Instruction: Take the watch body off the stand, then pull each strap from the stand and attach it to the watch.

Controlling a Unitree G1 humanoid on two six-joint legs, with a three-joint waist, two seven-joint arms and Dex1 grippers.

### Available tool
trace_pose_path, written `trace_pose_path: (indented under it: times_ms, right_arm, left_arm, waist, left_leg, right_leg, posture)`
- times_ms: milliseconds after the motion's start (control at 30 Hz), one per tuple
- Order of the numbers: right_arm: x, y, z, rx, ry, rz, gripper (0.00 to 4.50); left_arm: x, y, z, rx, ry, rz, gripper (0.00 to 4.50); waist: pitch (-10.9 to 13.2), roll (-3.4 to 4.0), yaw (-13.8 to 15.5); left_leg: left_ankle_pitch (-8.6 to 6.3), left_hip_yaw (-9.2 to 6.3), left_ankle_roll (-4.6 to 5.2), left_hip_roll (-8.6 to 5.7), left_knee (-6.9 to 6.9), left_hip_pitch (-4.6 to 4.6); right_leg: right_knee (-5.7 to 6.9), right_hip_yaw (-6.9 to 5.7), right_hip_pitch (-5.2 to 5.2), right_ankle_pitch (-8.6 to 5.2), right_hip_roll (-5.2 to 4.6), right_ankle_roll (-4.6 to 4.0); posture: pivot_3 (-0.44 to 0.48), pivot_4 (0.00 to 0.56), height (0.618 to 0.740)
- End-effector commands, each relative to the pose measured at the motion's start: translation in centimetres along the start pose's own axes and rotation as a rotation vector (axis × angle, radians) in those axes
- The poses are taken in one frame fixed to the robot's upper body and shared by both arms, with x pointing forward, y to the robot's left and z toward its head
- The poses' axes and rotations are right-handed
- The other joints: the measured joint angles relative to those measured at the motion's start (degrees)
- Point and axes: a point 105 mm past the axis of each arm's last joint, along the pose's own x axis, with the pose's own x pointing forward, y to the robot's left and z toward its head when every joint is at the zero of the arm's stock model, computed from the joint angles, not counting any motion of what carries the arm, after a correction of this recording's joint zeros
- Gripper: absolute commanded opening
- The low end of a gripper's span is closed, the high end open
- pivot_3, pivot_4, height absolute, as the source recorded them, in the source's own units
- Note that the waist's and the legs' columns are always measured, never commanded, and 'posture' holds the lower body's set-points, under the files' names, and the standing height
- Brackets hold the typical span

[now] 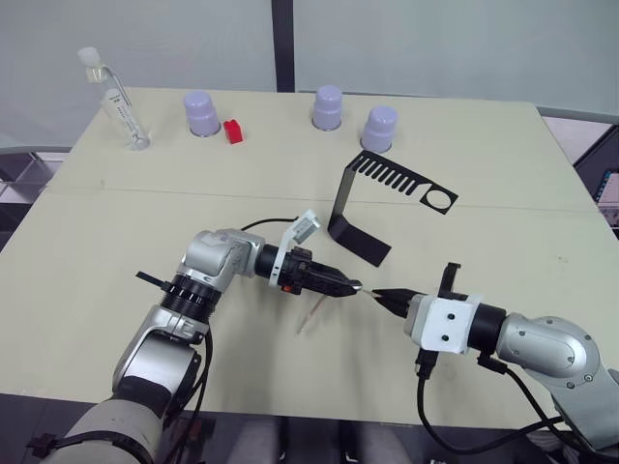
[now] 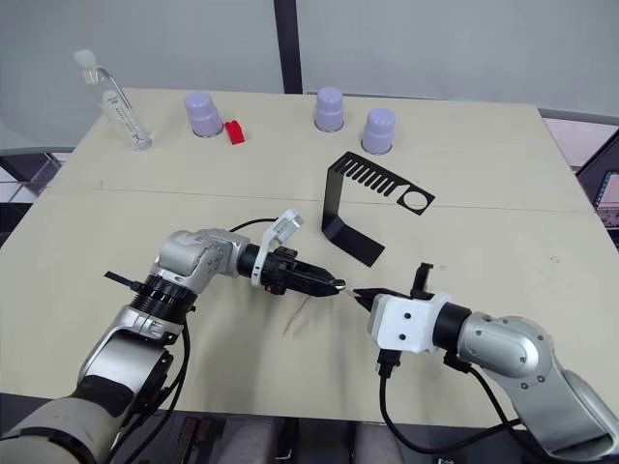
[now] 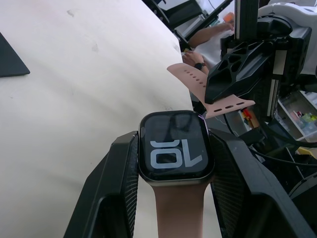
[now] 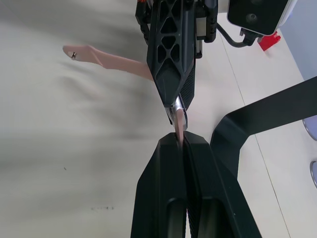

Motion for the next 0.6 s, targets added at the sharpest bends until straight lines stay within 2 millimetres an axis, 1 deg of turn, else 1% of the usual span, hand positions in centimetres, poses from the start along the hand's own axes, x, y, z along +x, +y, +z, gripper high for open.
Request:
trace_pose_path:
  times_ms: [33,167,333,600]
  right_arm:
    - [0.0,-0.03,0.6,-0.027,-0.024,-0.001,0.0]
    - [0.18,-0.41,0.37,-0.037,-0.013,-0.018,0.0]
    - [0.24,-0.17,0.06,-0.048,0.004,-0.01,0.0]
    - [-0.13,-0.25,0.76,-0.021,-0.016,-0.021,0.0]
  left_arm:
    - [0.13,-0.61,0.77,0.055,-0.025,-0.018,1.59]
    - [0.19,-0.77,0.87,0.059,-0.031,-0.026,1.59]
    - [0.3,-0.6,1.05,0.069,-0.044,-0.021,1.59]
    - [0.28,-0.38,0.95,0.066,-0.044,-0.02,1.59]
  waist:
    - [0.0,0.0,0.0]
    - [0.0,0.0,0.0]
    - [0.0,0.0,0.0]
    - [0.0,0.0,0.0]
  left_leg:
    - [0.0,0.0,0.0,0.0,0.0,0.0]
    - [0.0,0.0,0.0,0.0,0.02,0.0]
    - [0.0,0.01,0.0,0.0,0.09,0.0]
    - [-0.01,0.01,0.01,0.0,0.14,0.0]
  right_leg:
    - [0.01,0.0,0.0,0.0,0.0,0.0]
    - [0.03,0.0,0.0,0.0,0.0,0.0]
    - [0.33,0.0,0.0,0.0,0.0,0.0]
    - [0.38,0.0,0.0,0.0,0.01,0.0]
  posture:
    - [0.0,0.15,0.739]
    - [0.0,0.15,0.739]
    - [0.0,0.15,0.739]
    - [0.0,0.15,0.739]
